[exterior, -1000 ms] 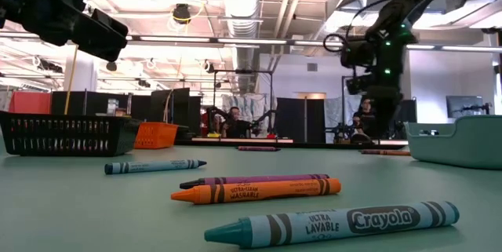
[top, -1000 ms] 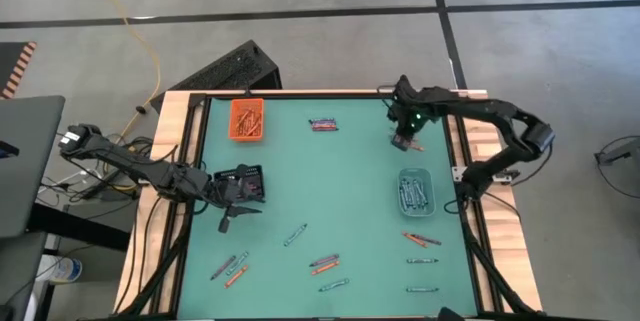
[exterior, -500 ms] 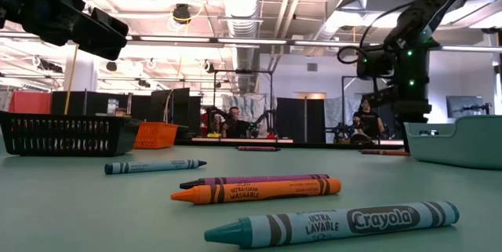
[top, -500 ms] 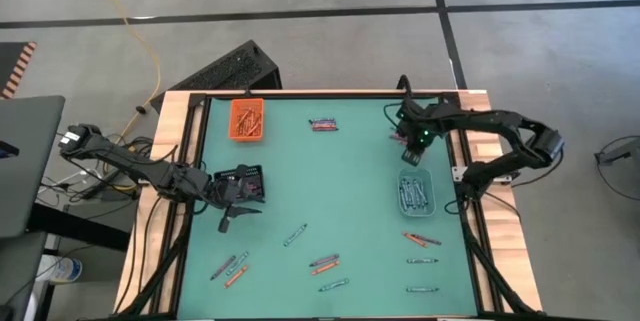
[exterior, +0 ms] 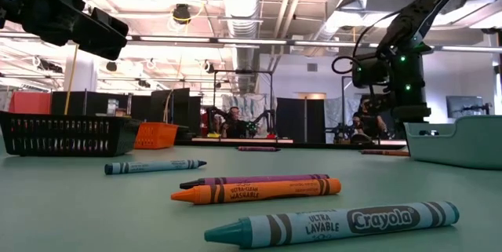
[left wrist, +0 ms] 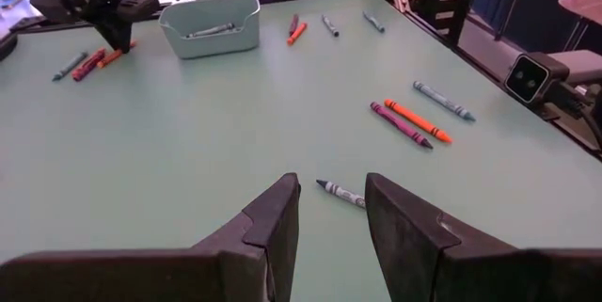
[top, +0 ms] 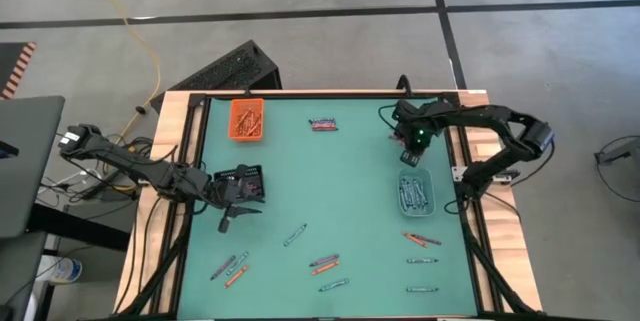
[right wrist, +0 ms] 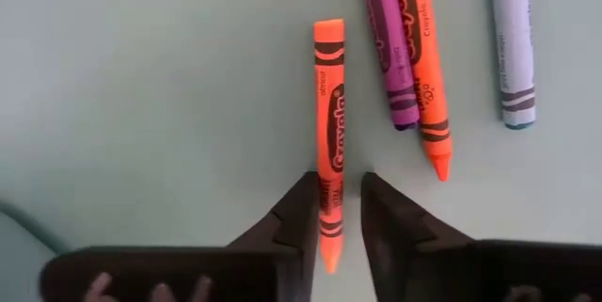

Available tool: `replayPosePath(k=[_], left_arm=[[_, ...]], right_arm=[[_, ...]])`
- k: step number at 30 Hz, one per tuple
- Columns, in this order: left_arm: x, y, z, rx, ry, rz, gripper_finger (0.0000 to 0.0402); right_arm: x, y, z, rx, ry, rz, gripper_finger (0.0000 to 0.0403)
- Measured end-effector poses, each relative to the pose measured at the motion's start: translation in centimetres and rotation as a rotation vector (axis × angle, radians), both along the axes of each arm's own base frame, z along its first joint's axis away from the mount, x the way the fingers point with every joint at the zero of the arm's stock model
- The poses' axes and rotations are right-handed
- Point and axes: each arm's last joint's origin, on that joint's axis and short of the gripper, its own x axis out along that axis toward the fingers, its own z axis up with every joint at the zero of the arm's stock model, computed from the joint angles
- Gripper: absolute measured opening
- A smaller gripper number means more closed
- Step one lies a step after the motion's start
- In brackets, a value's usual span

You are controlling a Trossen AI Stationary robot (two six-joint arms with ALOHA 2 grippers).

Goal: Sort crayons
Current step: Put the orange crayon into the orange bin

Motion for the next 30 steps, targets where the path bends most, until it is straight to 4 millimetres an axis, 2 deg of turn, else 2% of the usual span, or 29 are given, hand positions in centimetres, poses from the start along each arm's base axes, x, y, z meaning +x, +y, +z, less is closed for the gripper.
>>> replayPosePath(k=[7,16,19,23,26,30], left_arm=[[0.1,0.0,0.3,-0.01,-0.031,0.0,0.0114],[0.1,0.0,0.4,0.006,-0.049,0.005,0.0114],[0.3,0.1,0.7,0.018,-0.09,0.041,0.0114],[0.8,0.0,0.6,0.005,-0.242,0.075,0.0114],[1.1,0.0,0.2,-0.021,-0.352,0.086,0.0114],[1.8,0.2,0.0,-0.04,-0.413,0.111,0.0114]], right_arm=[[0.3,0.2,1.6,-0.04,-0.078,-0.009,0.0009],[2.6,2.6,4.7,-0.066,-0.37,0.095,0.0004],[4.5,3.7,6.0,-0.075,-0.571,0.147,0.0003],[8.1,5.9,8.1,-0.119,-0.9,0.286,0.0003],[11.2,8.4,9.2,-0.145,-1.141,0.401,0.0002],[14.5,12.5,9.3,-0.149,-1.385,0.568,0.0002]])
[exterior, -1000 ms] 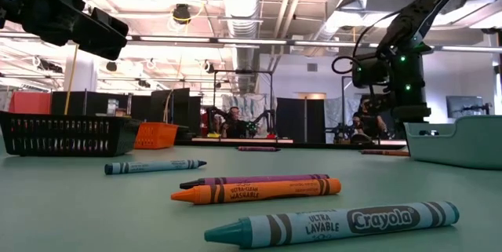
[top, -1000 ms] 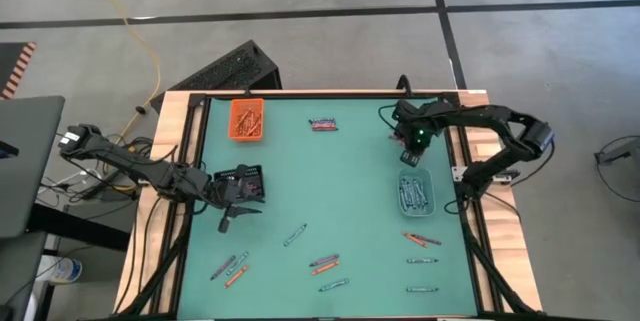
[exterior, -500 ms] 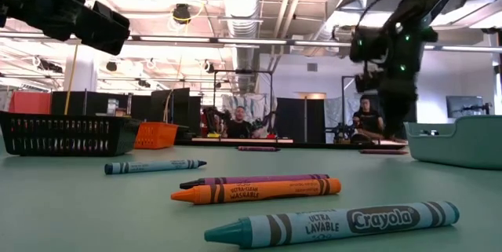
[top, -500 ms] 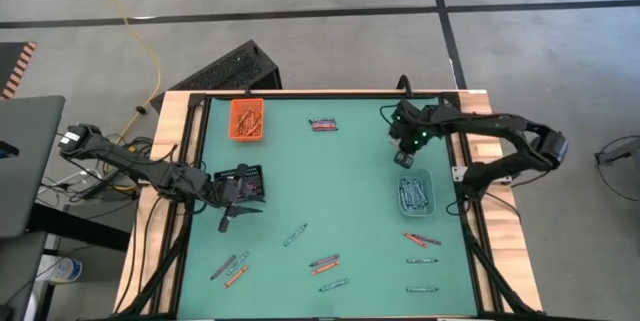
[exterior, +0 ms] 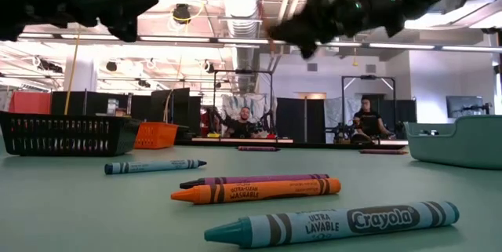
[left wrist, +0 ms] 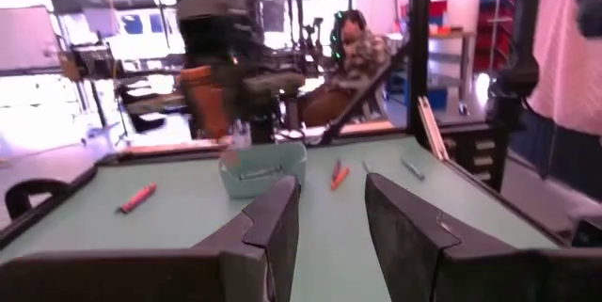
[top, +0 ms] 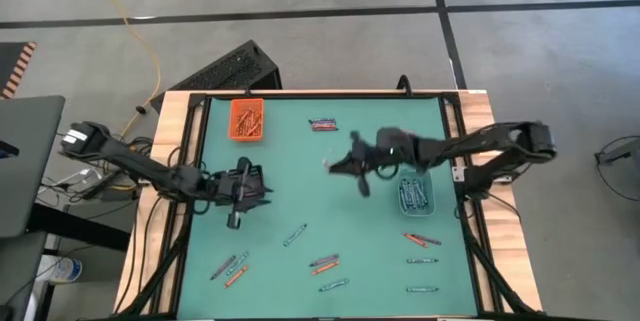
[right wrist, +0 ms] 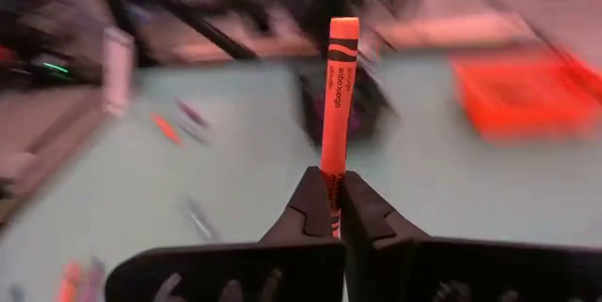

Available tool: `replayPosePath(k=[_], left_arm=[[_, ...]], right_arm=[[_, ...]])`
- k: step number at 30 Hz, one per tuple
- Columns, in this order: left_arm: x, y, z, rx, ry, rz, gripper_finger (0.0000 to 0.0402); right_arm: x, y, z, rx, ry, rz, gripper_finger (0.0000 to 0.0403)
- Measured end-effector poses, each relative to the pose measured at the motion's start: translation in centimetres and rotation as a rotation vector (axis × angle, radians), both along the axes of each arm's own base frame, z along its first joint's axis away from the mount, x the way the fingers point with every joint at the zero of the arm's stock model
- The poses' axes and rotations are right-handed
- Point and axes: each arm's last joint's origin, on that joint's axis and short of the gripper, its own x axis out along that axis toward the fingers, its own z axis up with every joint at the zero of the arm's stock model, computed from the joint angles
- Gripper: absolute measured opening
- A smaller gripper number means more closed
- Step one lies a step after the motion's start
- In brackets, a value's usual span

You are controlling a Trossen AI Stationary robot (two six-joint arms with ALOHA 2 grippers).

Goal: Sort crayons
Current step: Put the orange crayon into the orange bin

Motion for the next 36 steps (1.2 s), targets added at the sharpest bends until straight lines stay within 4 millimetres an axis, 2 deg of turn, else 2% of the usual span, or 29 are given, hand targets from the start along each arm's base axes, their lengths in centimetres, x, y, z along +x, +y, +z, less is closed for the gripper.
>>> replayPosePath(k=[3,6,13,19,23,30,36], left_arm=[[0.9,0.0,-0.2,-0.023,-0.006,0.01,0.0114],[2.2,-0.3,-0.3,-0.024,0.006,-0.004,0.0114],[5.0,-1.1,-0.5,0.021,0.049,-0.005,0.0114],[5.9,-1.5,-0.5,0.049,0.056,-0.087,0.0114],[5.9,-1.7,-0.5,0.076,0.057,-0.131,0.0114],[5.8,-1.6,-0.9,0.103,0.118,-0.101,0.0114],[5.0,-1.4,-0.1,0.108,0.152,-0.103,0.0114]], right_arm=[[1.7,2.8,-0.6,-0.037,-0.113,0.082,0.0002],[3.4,4.9,-1.1,-0.057,-0.168,0.093,0.0002],[7.4,7.9,-2.4,-0.065,-0.157,0.156,0.0001],[9.4,8.5,-3.1,-0.089,-0.086,0.179,0.0001],[9.5,8.6,-2.9,-0.103,-0.076,0.189,0.0001],[9.4,8.9,-3.0,-0.111,-0.053,0.187,0.0001],[9.4,8.8,-3.0,-0.113,-0.044,0.182,0.0001]])
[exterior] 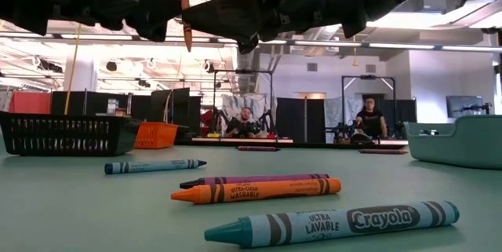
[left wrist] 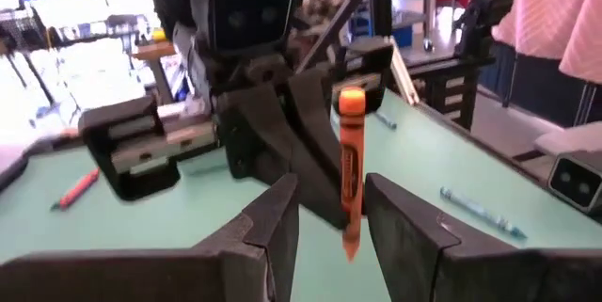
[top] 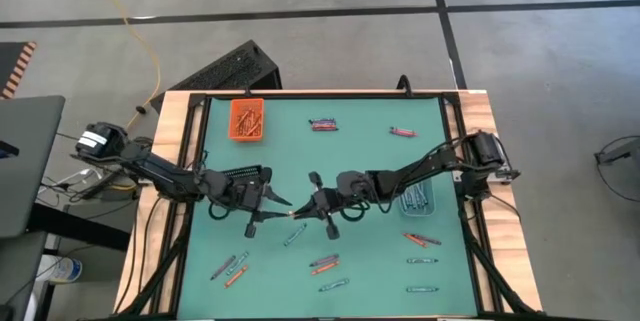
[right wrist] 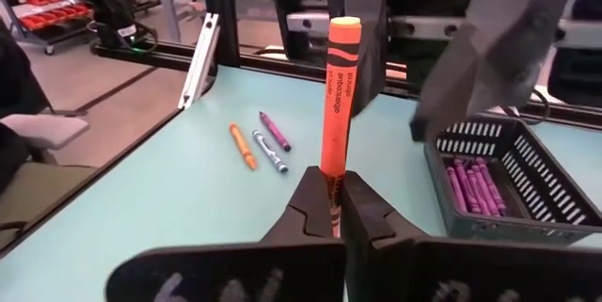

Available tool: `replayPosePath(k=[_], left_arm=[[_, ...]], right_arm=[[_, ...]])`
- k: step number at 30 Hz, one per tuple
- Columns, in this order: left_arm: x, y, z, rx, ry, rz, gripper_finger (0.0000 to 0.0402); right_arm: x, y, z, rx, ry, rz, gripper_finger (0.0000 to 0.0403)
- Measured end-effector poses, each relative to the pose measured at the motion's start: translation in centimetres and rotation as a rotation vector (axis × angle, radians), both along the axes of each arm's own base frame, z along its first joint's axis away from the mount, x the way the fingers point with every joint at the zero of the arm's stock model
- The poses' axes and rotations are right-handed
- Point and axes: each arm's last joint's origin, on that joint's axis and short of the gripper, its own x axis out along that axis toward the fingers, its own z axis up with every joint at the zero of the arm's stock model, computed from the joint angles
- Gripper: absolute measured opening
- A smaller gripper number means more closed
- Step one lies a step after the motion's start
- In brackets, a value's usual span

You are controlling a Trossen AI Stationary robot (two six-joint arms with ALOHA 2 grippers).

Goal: Sort crayons
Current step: Put the orange crayon into the orange bin

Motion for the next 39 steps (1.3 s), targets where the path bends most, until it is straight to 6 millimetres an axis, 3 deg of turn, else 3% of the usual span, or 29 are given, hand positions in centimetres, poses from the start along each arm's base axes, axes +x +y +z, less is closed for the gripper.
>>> replayPosePath(k=[9,19,39], left_arm=[[-0.4,-0.2,0.0,-0.042,0.039,-0.093,0.0114],[0.6,-0.4,-0.8,-0.037,-0.005,-0.057,0.0114],[0.6,-0.3,0.0,-0.065,-0.082,-0.025,0.0114]], right_arm=[[0.0,0.0,0.2,0.001,-0.019,0.001,0.0001],[0.1,0.0,0.4,0.003,-0.034,0.002,0.0001],[0.1,-0.5,0.4,-0.009,-0.036,-0.073,0.0001]])
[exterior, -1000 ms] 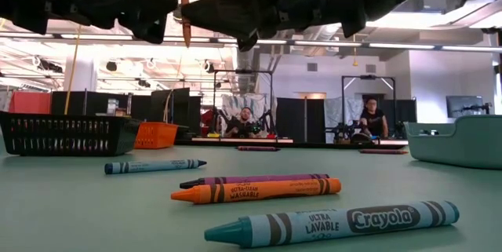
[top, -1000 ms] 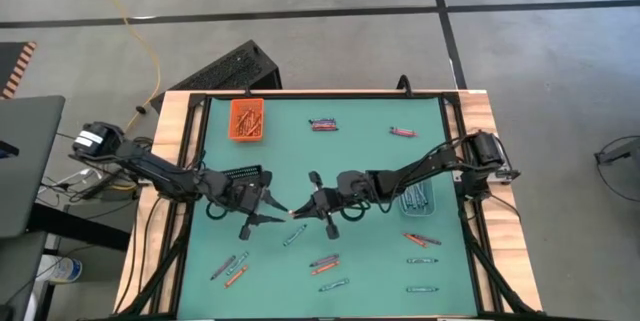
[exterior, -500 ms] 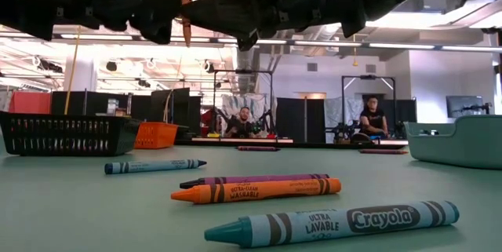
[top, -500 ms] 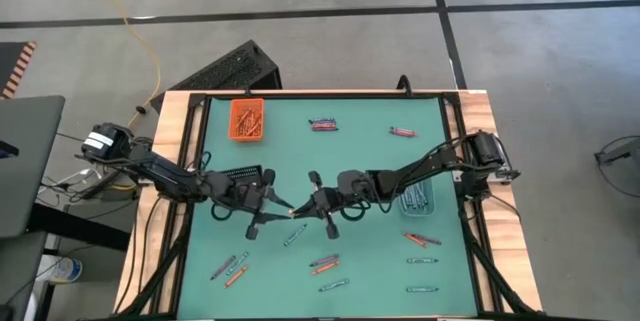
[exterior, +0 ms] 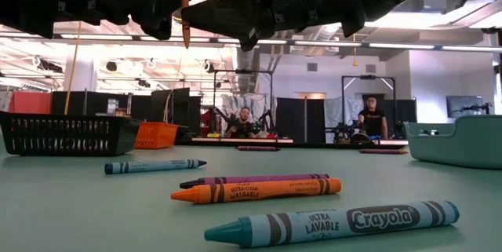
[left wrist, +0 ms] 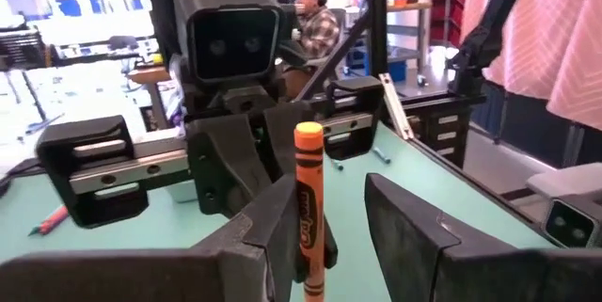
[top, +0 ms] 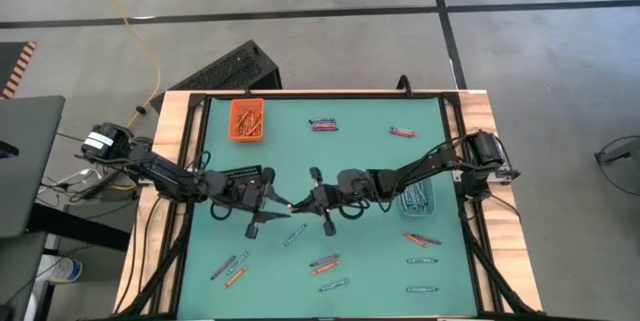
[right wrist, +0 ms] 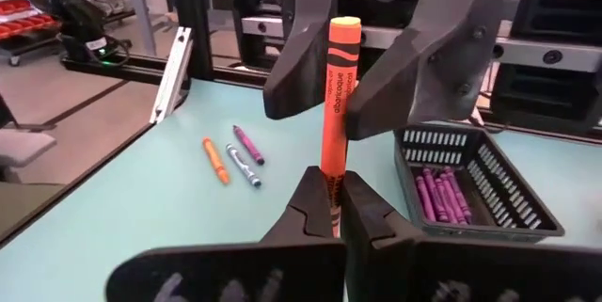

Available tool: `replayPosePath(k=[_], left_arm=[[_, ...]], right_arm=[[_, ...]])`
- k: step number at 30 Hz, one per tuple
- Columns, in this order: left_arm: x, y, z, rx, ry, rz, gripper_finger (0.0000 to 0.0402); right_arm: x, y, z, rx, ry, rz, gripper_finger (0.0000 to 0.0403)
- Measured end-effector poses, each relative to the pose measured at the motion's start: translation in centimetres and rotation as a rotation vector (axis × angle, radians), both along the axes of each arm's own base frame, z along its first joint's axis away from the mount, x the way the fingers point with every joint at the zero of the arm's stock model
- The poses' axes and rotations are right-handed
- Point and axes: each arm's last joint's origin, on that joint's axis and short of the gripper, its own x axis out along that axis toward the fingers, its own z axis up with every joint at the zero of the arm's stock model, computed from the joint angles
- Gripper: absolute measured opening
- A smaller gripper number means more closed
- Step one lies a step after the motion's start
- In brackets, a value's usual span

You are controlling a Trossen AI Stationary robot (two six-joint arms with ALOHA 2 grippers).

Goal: Sort crayons
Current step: Put the orange crayon into the orange bin

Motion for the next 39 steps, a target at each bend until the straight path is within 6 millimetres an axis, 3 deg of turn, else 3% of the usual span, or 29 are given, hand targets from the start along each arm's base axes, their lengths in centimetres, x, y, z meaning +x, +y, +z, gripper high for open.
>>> replayPosePath(k=[10,16,19,27,32,39], left_arm=[[0.0,0.1,0.0,-0.002,0.004,0.038,0.011],[0.1,0.1,-0.1,0.024,0.004,0.049,0.004],[0.1,0.2,-0.2,0.033,0.022,0.061,0.0012],[0.1,0.2,-0.6,0.041,0.059,0.084,0.0014],[-0.1,0.7,-1.1,0.084,0.143,0.243,0.0014],[-2.5,3.3,0.7,0.136,0.22,0.646,0.0014]], right_arm=[[0.0,-0.1,0.0,-0.006,0.003,-0.035,0.0001],[0.0,-0.1,0.0,-0.006,0.003,-0.034,0.0006],[0.0,-0.1,-0.1,-0.007,0.009,-0.034,0.0019],[0.1,-1.5,-0.3,-0.009,0.03,-0.062,0.0082],[-0.1,-3.2,-1.3,-0.017,0.16,-0.113,0.0112],[-1.1,-4.6,-1.3,0.051,0.318,-0.177,0.0118]])
